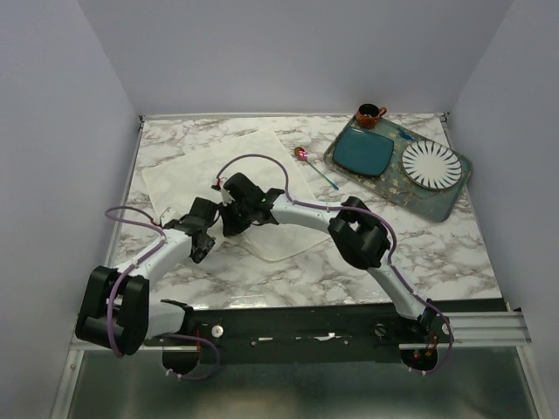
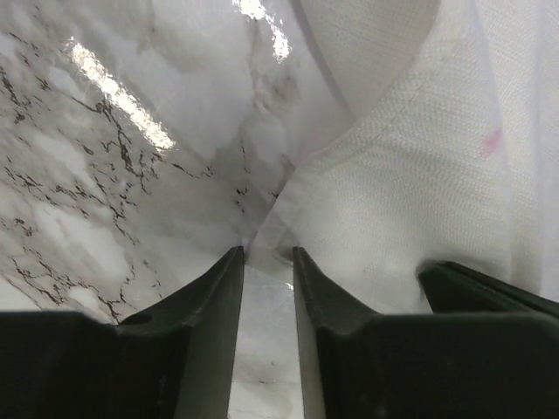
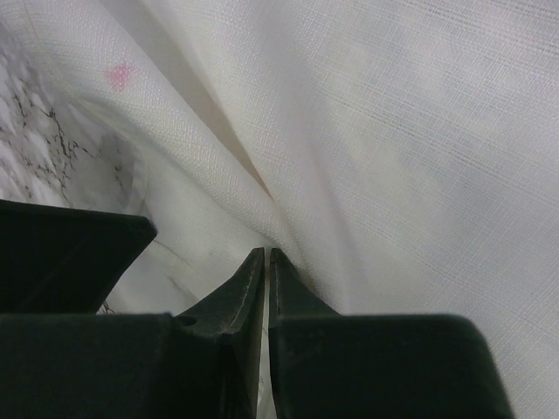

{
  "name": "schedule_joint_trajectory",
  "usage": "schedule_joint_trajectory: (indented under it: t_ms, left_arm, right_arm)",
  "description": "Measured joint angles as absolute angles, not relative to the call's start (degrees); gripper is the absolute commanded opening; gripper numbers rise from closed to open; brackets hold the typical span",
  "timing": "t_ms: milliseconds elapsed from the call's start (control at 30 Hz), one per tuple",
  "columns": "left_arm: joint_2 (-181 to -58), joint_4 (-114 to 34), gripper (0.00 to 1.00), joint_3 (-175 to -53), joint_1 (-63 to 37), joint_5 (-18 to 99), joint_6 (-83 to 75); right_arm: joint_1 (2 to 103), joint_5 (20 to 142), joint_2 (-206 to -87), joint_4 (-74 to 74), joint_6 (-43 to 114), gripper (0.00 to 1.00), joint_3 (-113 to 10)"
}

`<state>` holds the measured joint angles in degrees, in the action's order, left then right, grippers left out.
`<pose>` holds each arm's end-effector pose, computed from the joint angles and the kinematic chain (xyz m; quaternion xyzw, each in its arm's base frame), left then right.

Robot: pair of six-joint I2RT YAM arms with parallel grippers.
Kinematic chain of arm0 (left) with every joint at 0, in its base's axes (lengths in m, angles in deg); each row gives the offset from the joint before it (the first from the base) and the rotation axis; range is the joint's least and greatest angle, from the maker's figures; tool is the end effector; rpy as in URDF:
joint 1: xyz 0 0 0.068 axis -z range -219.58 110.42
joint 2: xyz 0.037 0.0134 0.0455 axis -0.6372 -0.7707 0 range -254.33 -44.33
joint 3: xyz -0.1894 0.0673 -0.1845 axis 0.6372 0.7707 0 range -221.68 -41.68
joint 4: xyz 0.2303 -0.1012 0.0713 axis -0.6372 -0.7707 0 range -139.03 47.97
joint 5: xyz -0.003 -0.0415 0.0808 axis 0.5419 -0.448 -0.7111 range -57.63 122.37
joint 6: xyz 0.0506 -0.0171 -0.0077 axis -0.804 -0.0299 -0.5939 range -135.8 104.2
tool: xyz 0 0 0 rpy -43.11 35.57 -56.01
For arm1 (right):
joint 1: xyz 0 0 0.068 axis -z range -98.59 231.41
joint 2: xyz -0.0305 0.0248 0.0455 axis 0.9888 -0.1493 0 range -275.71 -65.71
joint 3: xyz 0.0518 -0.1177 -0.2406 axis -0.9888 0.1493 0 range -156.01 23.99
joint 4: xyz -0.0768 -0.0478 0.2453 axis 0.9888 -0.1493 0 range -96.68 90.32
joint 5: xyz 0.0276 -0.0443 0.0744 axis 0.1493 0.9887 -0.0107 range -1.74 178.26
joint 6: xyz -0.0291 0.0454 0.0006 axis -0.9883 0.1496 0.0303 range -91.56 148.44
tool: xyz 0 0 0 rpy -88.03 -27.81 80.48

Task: Fold the napkin, place the utensils inside, and roll it up
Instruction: Fold the napkin

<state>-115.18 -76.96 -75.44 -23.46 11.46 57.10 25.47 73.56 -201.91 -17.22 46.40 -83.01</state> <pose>0.1938 -0.0428 0.1610 -0.4868 0.8410 0.0201 0.2352 0.2881 0.4424 0.1501 -0.3446 0.8564 0.3148 0.2207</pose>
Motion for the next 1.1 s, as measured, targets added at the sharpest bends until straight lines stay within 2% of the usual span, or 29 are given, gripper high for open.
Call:
schedule_joint_trajectory:
  t_ms: [33,67,100,167,200,267,433,500,533,800,900,1100]
  left_arm:
    - [-115.75,-76.83,0.26,-75.7,-23.33,10.76,57.25]
    - [-116.25,-76.86,0.19,-75.88,-23.31,10.08,57.38]
    - [-116.58,-76.81,0.17,-76.05,-23.31,9.8,57.43]
    - [-117.33,-76.42,0.07,-76.27,-23.31,9.04,57.73]
    - [-117.68,-76.22,0.06,-76.45,-23.31,8.82,57.8]
    - [-118.03,-75.67,0.0,-76.53,-23.31,8.62,57.91]
    - [-116.93,-75.11,0.0,-75.84,-23.14,8.49,57.82]
    - [-114.59,-75.04,0.0,-74.46,-23.05,8.62,57.62]
    - [-113.35,-75.33,0.0,-73.65,-23.05,8.8,57.51]
    - [-88.28,-78.93,0.0,-66.04,-23.12,11.72,59.68]
    - [-83.88,-79.3,0.0,-66.2,-23.12,12.53,59.83]
    - [-77.92,-79.57,0.0,-68.47,-23.12,12.9,57.25]
  right_arm:
    - [25.47,73.56,-201.87,-17.03,46.4,0.15,-82.81]
    - [25.47,73.56,-201.78,-16.92,46.4,0.15,-82.68]
    - [25.47,73.56,-201.67,-16.72,46.4,0.16,-82.44]
    - [25.47,73.56,-201.52,-16.59,46.42,0.21,-82.15]
    - [25.47,73.56,-201.37,-16.46,46.46,0.24,-81.94]
    - [25.47,73.48,-200.99,-16.33,46.44,0.35,-81.39]
    - [26.15,70.18,-198.57,-17.07,47.69,0.66,-79.18]
    - [26.98,67.4,-195.25,-17.88,48.3,0.75,-76.36]
    - [27.83,65.91,-192.25,-18.45,48.56,0.83,-74.16]
    - [34.34,63.01,-167.81,-18.91,49.04,0.85,-60.84]
    - [35.87,63.12,-163.73,-18.84,49.0,0.85,-55.84]
    - [37.73,63.4,-163.47,-20.37,48.87,0.84,-46.18]
